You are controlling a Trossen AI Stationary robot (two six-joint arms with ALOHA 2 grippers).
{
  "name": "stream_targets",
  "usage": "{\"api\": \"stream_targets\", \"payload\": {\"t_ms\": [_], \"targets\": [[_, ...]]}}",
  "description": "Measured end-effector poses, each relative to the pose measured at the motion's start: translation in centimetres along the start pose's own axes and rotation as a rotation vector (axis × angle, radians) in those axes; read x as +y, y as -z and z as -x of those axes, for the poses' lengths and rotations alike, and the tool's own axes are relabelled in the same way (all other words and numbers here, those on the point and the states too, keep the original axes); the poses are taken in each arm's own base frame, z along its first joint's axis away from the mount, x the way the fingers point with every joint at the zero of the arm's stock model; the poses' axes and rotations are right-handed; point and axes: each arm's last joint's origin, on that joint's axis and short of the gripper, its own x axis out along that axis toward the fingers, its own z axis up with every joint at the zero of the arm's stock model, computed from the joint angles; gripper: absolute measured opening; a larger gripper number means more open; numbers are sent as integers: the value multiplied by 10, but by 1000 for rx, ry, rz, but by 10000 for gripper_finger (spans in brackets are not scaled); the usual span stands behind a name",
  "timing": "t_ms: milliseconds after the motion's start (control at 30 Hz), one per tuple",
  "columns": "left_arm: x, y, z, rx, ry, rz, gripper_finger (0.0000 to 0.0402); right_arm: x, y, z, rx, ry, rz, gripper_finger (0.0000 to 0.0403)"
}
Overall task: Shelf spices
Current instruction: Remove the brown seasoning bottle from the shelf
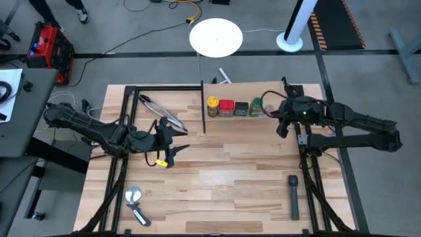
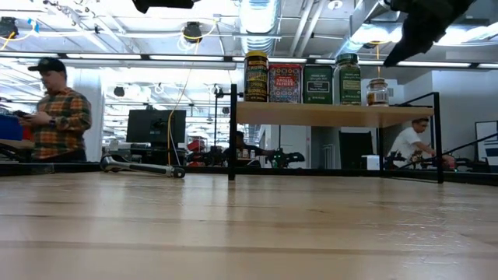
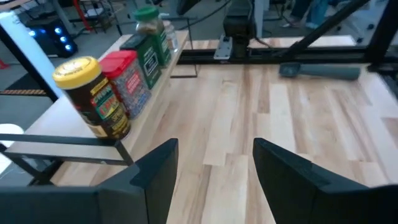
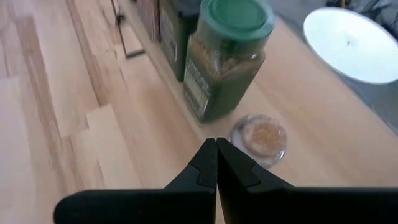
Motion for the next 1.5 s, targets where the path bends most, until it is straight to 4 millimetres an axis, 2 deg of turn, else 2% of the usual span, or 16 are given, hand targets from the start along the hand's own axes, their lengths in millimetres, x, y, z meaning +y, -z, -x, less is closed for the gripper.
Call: {"api": "stream_targets", "payload": {"t_ms": [233, 367, 533, 833, 967, 1100, 1500], "targets": [[1, 0, -1, -1, -49, -21, 201, -4, 1, 0, -33, 24, 40, 8], [2, 0, -1, -6, -62, -28, 201, -5, 0, -2, -24, 37, 64, 29], [3, 0, -1, -9, -105, -30, 201, -4, -2, -6, -15, 36, 125, 93], [3, 0, -1, -8, -116, -51, 201, -5, -4, -13, -2, 55, 139, 257], [4, 0, -1, -8, -118, -57, 201, -8, -5, -20, 31, 73, 128, 302], [4, 0, -1, -8, -119, -58, 201, -11, -6, -29, 72, 96, 115, 316], [4, 0, -1, -7, -119, -58, 201, -22, -5, -50, 165, 72, 61, 317]]}}
